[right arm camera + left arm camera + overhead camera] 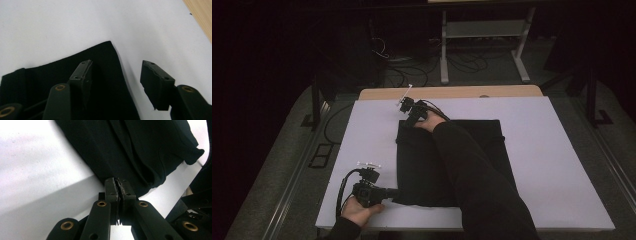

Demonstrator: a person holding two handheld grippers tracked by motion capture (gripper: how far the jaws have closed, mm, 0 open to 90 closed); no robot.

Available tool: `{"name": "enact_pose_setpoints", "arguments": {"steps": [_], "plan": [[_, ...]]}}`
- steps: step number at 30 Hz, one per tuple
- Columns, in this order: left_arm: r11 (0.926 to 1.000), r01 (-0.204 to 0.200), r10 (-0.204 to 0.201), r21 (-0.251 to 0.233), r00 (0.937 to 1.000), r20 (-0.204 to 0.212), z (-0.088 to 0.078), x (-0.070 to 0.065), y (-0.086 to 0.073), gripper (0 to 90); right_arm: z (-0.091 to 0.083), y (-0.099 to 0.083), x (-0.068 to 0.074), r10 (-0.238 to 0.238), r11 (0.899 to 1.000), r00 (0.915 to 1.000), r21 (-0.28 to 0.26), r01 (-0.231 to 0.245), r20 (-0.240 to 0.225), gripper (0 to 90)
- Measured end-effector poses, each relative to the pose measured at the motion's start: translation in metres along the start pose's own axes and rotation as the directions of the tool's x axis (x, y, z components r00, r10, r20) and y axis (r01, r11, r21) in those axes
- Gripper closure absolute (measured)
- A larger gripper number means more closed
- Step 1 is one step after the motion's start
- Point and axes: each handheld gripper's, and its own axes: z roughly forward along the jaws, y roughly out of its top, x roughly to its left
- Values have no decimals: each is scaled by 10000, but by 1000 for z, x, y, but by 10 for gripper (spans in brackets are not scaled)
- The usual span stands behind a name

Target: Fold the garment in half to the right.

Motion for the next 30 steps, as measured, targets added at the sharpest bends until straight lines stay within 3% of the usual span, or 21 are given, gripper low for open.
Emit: {"name": "enact_pose_setpoints", "arguments": {"steps": [3,14,22,30], "plan": [[10000,-12,12,6,10000,-4,0,0,0,860,2,3,1,-111,9999,9999,50,111,-38,410],[10000,-1,1,3,10000,-8,0,0,0,860,9,8,2,155,9999,9992,-18,-155,-377,435],[10000,-11,11,-1,10000,-16,0,0,0,860,10,10,1,380,9993,9951,-16,-383,-917,626],[10000,-38,38,6,10000,-20,0,0,-1,860,8,11,7,136,9998,9967,129,-126,-805,807]]}}
